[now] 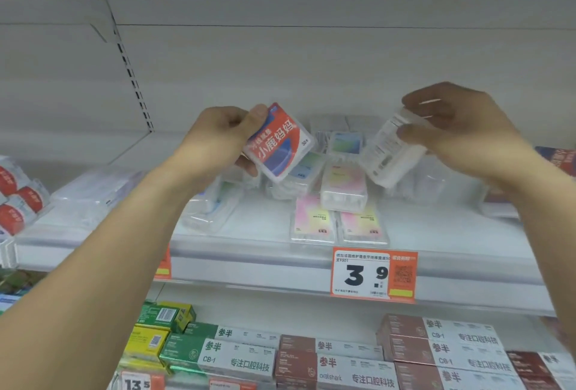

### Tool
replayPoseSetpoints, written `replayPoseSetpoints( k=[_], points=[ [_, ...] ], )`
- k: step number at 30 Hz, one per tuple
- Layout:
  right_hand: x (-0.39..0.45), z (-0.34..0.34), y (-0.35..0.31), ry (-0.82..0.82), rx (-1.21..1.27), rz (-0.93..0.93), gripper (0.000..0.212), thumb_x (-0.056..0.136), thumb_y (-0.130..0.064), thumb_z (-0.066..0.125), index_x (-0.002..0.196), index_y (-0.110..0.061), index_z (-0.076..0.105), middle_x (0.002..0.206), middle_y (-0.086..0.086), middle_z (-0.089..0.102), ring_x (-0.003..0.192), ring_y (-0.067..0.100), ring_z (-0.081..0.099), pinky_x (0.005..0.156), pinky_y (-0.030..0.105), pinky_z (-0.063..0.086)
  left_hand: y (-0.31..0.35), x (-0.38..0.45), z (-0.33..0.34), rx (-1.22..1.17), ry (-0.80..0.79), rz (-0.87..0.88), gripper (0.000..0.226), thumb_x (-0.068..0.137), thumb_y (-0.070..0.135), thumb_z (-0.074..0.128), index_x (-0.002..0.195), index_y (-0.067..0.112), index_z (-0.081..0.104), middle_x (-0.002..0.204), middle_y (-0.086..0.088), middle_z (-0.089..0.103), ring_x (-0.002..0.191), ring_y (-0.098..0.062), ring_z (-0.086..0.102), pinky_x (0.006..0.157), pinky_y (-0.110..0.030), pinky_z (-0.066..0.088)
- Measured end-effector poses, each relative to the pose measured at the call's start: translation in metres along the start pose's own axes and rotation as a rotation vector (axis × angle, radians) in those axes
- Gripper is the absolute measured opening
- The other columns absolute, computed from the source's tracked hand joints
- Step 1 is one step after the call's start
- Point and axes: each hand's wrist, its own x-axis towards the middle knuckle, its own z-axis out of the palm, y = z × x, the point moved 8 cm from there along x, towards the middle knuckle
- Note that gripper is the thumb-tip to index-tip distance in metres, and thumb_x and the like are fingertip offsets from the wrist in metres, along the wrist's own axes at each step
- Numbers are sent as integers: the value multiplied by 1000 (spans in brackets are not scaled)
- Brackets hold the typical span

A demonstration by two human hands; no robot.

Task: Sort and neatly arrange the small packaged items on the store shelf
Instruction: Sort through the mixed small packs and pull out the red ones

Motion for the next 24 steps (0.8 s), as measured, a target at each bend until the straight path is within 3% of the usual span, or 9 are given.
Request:
replayPoseSetpoints(
  k=[5,8,10,13,15,17,20,22,24],
  points=[
    [-2,53,4,5,420,91,29,88,-24,72,113,-13,63,110,2,67,90,16,72,74,36,63,-4,2,-6,-161,91,-79,32,97,34,53,87,7,66,80,-12,71,68,-24,68,58,-36,59],
    [-6,86,8,-123,167,48,25,92,-38,64,107,-18,67,105,-6,69,95,13,68,80,25,55,-3,2,-5,-302,96,-116,30,98,30,51,88,6,67,81,-11,73,67,-21,70,56,-33,58],
    [-6,78,-3,-59,-72,-90,26,98,-38,54,106,-18,69,104,-10,66,103,12,63,88,26,50,2,1,3,-360,41,-122,28,99,27,50,93,4,67,85,-11,73,69,-20,71,57,-31,57],
    [-7,47,-17,53,178,-78,35,101,-43,46,109,-15,66,102,0,71,97,19,68,88,36,55,14,-1,28,-394,-39,-121,23,97,19,52,102,2,66,94,-16,73,79,-25,71,65,-37,59],
    [-9,45,-19,-140,451,3,39,93,-47,59,120,-19,61,104,2,72,95,20,71,83,38,60,27,-4,51,-401,-85,-93,17,95,12,54,105,2,65,93,-16,73,79,-26,71,68,-39,60],
    [-16,38,-17,-258,430,6,45,81,-31,78,120,-14,61,104,5,74,92,21,74,74,39,62,41,-9,75,-393,-167,-17,21,91,10,61,111,5,63,97,-14,73,83,-25,72,72,-36,60],
    [-18,-2,0,-114,259,-10,29,76,-4,81,101,-9,67,90,9,76,76,22,74,60,35,62,51,-10,102,59,-237,208,47,79,32,68,123,20,57,113,-1,67,103,-17,64,87,-29,53],
    [-19,-44,20,50,239,37,26,78,-7,81,95,-18,64,85,5,75,67,20,70,52,29,59,42,-8,112,607,-221,247,57,81,47,66,132,31,47,126,2,55,118,-19,50,96,-33,44],
    [-25,-90,43,195,225,119,30,81,-16,79,103,-19,60,85,1,73,63,19,66,48,28,55,30,-7,120,891,-281,197,62,82,51,64,137,31,42,132,0,49,122,-23,45,97,-32,40]
  ],
)
